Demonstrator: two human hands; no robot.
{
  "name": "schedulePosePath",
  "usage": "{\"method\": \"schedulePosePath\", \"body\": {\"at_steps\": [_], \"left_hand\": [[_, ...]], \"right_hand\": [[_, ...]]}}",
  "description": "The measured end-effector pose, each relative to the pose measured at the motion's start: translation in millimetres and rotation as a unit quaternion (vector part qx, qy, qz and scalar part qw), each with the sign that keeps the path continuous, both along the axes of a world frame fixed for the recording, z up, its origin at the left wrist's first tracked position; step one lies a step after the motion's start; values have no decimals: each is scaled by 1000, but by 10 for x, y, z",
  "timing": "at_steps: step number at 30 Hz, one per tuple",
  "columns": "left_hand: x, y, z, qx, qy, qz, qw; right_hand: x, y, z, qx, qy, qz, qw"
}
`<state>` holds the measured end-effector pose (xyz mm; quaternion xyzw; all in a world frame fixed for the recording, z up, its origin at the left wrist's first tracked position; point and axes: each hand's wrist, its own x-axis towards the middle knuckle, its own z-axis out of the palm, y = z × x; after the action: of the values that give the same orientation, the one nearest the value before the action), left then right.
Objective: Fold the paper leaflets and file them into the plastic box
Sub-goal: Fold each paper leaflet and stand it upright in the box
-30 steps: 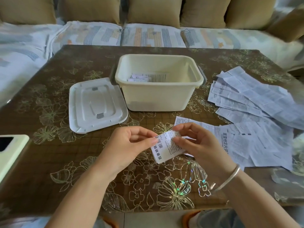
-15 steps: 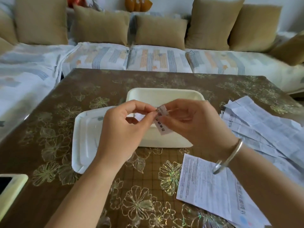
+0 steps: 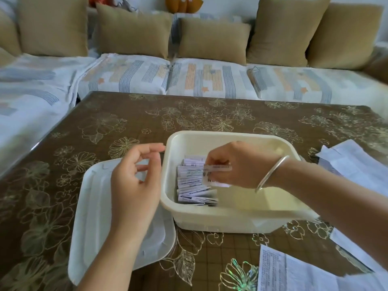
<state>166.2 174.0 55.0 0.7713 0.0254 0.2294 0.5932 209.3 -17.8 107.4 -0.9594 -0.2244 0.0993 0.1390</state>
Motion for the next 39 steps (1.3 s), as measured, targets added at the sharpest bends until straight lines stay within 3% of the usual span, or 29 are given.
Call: {"method": "schedulePosePath", "body": {"at_steps": [6,14,17,19,21,23,27,29,32,36,39], "left_hand": [[17,3,-94,-32,16,-23,999],[17,-9,-96,-23,2,-25,999],[11,11,-72,18,-10,-22,1000],[13,53,12,111,-50,-14,992],[24,70,178,225,-98,-30,969],[63,3,380,327,-110,-105,933],[249,-295,568,535,53,-290,792],[355,-424,561,574,128,-347,731],[499,-462,458,606,164,-402,667],[521,-440,381,635,171,-405,636],[509,-433,375,645,170,-395,632]], "right_hand": [[60,14,-186,-9,52,46,998],[104,21,-371,13,7,25,1000],[107,56,-412,7,-8,23,1000],[111,71,-433,6,-17,17,1000],[126,81,-437,2,-20,7,1000],[146,101,-426,-14,-14,-5,1000],[183,127,-381,-23,33,-29,999],[213,102,-381,19,84,-55,995],[263,57,-441,60,119,-79,988],[282,33,-498,84,112,-87,986],[264,12,-477,72,84,-88,990]]}}
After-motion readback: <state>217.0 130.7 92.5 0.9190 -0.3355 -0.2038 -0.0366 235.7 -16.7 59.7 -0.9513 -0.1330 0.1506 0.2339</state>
